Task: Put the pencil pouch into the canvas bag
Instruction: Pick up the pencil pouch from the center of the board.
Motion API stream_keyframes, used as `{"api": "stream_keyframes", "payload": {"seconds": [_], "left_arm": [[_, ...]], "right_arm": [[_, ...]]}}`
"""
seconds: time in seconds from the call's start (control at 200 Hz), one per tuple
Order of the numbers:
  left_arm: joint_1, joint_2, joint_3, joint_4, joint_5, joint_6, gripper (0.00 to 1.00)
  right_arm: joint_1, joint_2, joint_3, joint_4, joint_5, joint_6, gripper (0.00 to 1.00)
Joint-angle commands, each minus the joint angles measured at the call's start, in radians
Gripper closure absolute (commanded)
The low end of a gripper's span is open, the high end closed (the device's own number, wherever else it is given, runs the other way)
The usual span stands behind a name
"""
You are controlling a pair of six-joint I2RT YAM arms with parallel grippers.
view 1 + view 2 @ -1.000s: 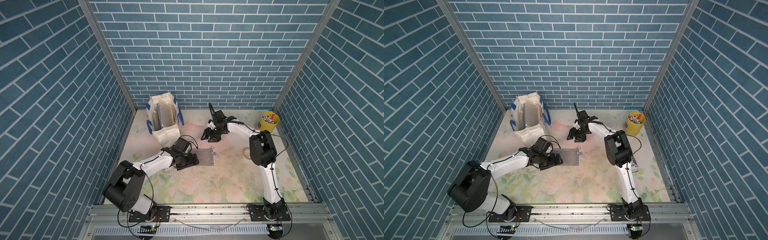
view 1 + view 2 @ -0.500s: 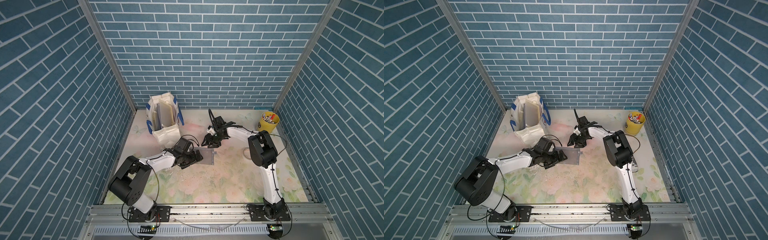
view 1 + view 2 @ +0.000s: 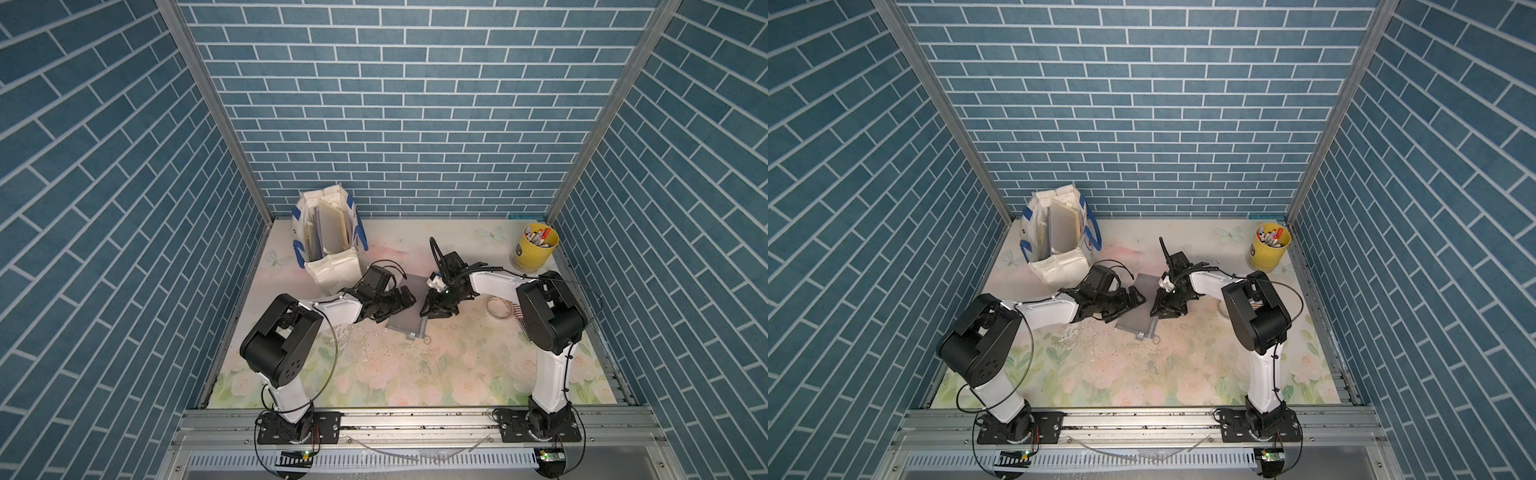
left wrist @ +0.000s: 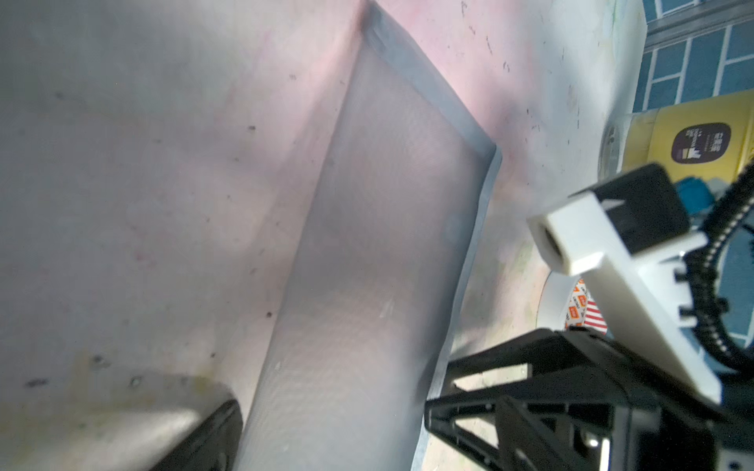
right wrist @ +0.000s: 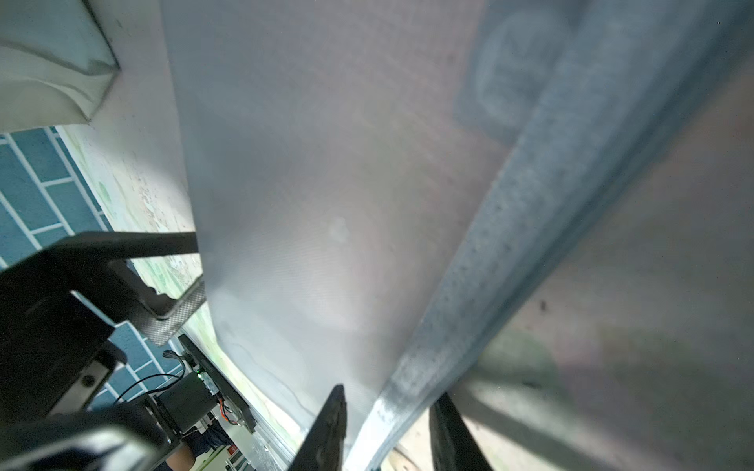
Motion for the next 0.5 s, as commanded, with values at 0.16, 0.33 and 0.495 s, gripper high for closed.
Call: {"api": "stream_keyframes", "payload": {"seconds": [0.16,0.33,0.495], "left_arm": [[-0.008,0.055,0.016,0.058,0.033,-0.016,0.26],[-0.022,0.088,0.039,0.101,0.069,-0.03,0.37],[-0.036,0.081,0.064,0.093,0.067,-0.01,0.62]], "right_arm": [[-0.011,-0.014,-0.012,-0.017,0.03,-0.004,0.68],[-0.019,0.002,-0.009,0.004,0.027,0.013,0.69],[-0.023,0.003,-0.017,0.008,0.028,0.023,0.7]]}}
